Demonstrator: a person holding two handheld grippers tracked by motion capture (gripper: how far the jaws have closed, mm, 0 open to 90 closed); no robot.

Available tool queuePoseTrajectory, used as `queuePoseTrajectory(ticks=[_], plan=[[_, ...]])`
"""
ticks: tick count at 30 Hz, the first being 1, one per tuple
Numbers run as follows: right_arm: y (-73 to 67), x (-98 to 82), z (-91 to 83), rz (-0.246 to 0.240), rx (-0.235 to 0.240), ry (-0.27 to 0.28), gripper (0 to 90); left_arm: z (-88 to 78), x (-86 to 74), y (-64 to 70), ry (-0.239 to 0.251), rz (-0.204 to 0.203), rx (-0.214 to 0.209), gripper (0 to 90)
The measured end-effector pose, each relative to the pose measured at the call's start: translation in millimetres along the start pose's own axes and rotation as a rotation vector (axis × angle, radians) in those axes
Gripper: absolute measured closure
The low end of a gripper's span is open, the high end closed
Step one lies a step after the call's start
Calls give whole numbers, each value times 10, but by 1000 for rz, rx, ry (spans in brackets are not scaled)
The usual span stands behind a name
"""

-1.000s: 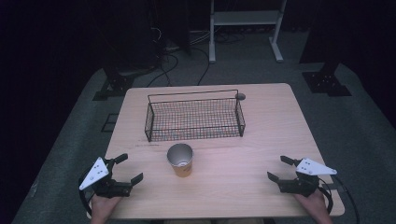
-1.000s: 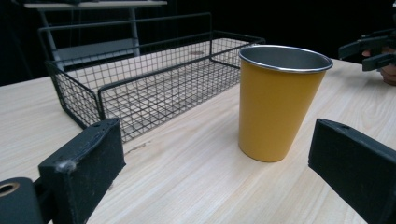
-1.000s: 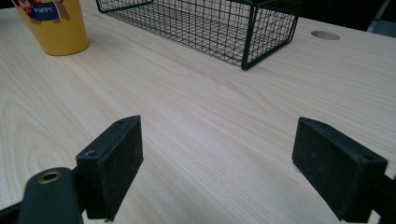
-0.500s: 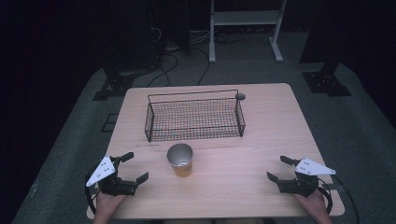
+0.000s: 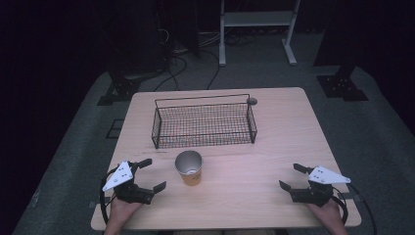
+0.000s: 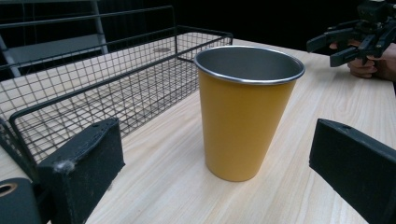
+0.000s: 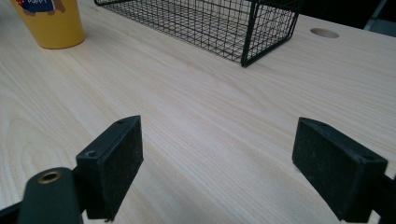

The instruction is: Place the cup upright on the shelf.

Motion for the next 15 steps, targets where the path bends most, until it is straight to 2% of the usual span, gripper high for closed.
queuePoseTrajectory(ticks=[15], plan=[[-1,0,1,1,0,-2,153,225,81,78,2,15,-57,20]])
Point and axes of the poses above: each handheld gripper's, and its own axes: z roughly forward along the jaws, x roughly out of its top, y roughly to its right, the point moved 4 cm from there along z, roughly forward along the jaws, and after that the axes turned 2 degrees about -x, right-handed, at the moved point
